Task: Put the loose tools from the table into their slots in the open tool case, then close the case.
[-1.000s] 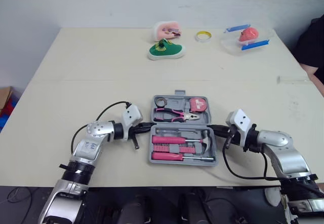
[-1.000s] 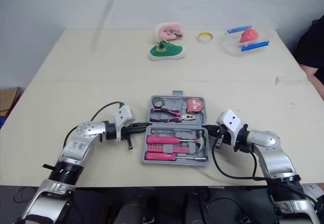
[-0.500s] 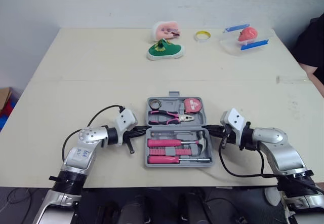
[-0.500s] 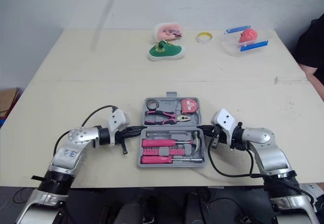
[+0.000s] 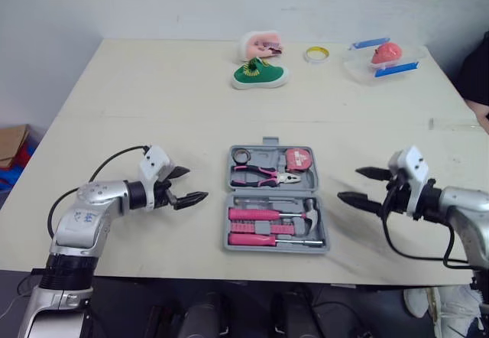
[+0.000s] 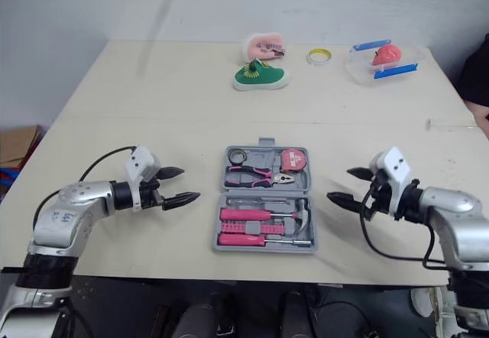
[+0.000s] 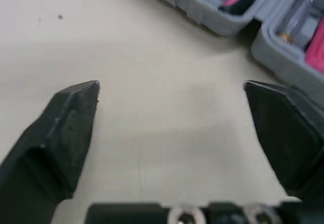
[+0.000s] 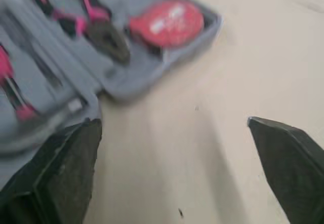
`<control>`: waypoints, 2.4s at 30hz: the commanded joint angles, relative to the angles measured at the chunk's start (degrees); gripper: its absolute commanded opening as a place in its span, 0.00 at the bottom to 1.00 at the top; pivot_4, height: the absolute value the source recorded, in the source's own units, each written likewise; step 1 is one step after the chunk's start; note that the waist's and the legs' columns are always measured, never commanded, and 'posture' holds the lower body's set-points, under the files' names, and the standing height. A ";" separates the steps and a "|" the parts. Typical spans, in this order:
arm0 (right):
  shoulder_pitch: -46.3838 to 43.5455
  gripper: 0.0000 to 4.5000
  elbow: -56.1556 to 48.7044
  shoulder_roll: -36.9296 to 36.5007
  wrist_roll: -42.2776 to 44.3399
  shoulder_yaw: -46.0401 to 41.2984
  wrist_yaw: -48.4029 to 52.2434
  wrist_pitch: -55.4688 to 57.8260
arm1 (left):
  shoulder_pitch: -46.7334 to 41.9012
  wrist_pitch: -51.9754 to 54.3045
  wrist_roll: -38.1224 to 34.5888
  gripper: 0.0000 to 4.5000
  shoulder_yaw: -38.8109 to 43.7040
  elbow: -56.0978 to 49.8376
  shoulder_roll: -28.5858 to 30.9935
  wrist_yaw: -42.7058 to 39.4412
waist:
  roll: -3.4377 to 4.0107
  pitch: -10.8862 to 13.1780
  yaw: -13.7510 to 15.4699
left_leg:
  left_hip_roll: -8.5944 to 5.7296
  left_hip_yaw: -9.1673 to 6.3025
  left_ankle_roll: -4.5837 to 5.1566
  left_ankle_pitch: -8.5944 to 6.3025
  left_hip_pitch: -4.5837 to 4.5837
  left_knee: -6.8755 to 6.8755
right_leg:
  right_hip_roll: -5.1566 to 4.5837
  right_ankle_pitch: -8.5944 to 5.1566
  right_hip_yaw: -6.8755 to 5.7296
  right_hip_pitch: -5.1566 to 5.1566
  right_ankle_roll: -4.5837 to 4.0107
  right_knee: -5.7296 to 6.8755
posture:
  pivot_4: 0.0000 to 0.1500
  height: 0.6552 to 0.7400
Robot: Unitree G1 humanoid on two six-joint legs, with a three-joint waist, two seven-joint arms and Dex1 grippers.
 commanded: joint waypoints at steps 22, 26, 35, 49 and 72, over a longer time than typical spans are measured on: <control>-27.33 1.00 5.47 16.91 3.98 4.65 -35.60 42.25 | -17.38 34.63 0.42 1.00 -3.39 -3.91 -16.83 29.19 | -0.12 0.06 -0.07 | -0.03 0.18 0.22 0.45 -0.18 -0.12 | 0.25 0.00 -0.08 -0.16 0.00 0.16 | 1.00 1.00; -27.78 1.00 7.14 18.12 2.53 5.03 -37.20 42.25 | -17.81 34.21 0.92 1.00 -3.51 -3.14 -18.67 30.95 | -0.11 0.06 -0.17 | -0.03 0.19 0.16 0.48 -0.15 -0.20 | 0.27 -0.01 -0.03 -0.23 -0.01 0.22 | 1.00 1.00; -29.66 1.00 10.37 20.02 0.59 6.69 -39.28 42.25 | -17.91 35.32 2.37 1.00 -5.52 -2.89 -18.60 32.68 | -0.12 0.05 -0.30 | -0.02 0.22 0.15 0.49 -0.11 -0.14 | 0.26 0.00 0.03 -0.21 -0.01 0.25 | 1.00 1.00; -29.68 0.81 12.83 24.57 -2.82 7.70 -39.20 42.25 | -16.39 33.30 3.69 0.52 -4.98 -0.37 -21.14 34.49 | -0.39 -0.11 -0.68 | -0.02 0.22 -0.20 0.30 0.05 -0.14 | 0.22 0.01 0.04 -0.10 -0.04 0.17 | 1.00 1.00; -3.46 0.00 -4.68 22.49 -13.71 6.74 -26.99 -18.78 | -4.14 -28.52 11.97 0.03 -3.92 6.43 -21.25 26.09 | -0.38 -0.05 -1.26 | -0.02 0.52 0.03 0.41 -0.16 -0.43 | 0.73 0.02 -0.24 -0.35 0.00 -0.01 | 1.00 1.00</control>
